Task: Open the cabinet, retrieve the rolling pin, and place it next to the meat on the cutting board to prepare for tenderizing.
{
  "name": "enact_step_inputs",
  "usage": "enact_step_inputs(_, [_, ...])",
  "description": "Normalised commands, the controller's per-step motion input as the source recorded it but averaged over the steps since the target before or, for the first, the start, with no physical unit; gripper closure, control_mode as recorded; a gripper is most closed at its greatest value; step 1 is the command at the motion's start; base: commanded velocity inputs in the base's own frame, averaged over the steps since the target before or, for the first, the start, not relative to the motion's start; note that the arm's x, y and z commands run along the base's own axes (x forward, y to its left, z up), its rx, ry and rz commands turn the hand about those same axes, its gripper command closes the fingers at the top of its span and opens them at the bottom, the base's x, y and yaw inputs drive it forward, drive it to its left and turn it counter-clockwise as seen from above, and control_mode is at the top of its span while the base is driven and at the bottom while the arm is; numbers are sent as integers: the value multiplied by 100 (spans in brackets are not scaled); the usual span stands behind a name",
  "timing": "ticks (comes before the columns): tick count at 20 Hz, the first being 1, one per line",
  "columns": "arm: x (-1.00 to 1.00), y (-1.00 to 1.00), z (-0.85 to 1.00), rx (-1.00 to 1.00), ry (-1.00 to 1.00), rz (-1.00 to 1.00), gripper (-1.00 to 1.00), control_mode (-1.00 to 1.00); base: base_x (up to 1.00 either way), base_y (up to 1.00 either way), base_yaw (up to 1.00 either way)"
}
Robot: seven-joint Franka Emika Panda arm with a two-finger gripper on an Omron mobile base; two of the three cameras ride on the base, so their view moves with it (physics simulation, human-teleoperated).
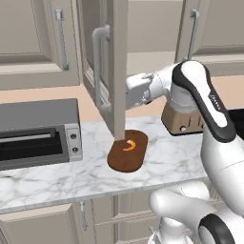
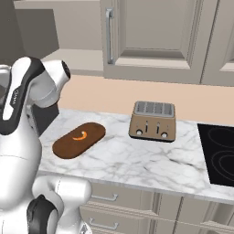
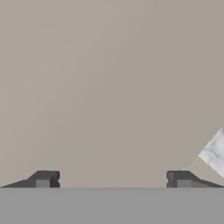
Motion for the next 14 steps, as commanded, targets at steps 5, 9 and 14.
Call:
enact_step_inputs(5, [15,61,-1,0,0,3,-100,-100,0,0,0])
enact_step_inputs(9, [13,68,-6,1,0,5,-100,-100,0,0,0])
enact_step_inputs(14, [-1,33,-1,1,-1,1,-100,-100,0,0,0])
